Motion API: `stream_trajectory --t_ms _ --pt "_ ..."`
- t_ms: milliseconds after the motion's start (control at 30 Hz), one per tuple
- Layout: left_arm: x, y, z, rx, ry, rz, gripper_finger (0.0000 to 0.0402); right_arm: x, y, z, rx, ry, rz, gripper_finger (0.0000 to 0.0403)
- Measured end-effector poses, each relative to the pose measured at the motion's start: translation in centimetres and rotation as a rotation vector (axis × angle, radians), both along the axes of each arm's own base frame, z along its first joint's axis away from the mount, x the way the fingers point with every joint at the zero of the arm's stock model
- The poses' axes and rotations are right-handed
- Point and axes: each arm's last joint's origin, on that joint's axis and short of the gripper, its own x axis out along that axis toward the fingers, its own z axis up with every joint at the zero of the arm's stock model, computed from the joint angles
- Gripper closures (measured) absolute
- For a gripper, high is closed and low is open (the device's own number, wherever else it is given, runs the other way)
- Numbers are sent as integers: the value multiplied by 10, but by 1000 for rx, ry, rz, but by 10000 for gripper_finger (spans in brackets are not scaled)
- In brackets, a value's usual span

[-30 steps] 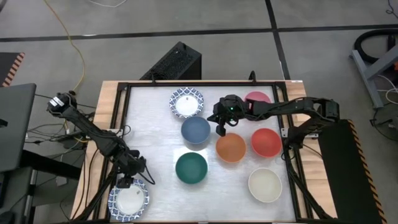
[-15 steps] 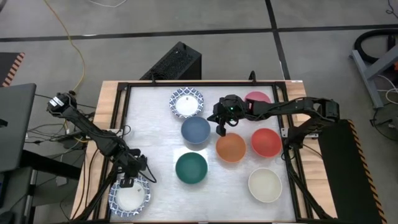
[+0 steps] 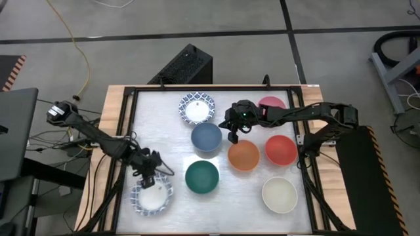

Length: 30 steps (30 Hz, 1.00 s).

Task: Nest bowls inside each other
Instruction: Stack the white bowl on top of the other white bowl

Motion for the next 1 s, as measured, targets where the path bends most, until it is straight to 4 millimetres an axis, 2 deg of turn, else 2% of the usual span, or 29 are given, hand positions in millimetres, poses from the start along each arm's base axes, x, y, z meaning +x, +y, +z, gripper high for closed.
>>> stream_trajectory --t_ms 167,333,600,733,1000 --pt "10 17 15 76 -8 199 401 0 0 -1 4 6 -2 385" --pt "16 34 39 147 9 330 401 0 2 0 21 4 -10 385" --pt "23 57 81 226 4 377 401 2 10 0 17 2 19 385" --pt "22 69 102 317 -2 394 401 3 15 0 15 2 37 385" --pt "33 93 132 512 -175 465 401 5 19 2 31 -21 16 385"
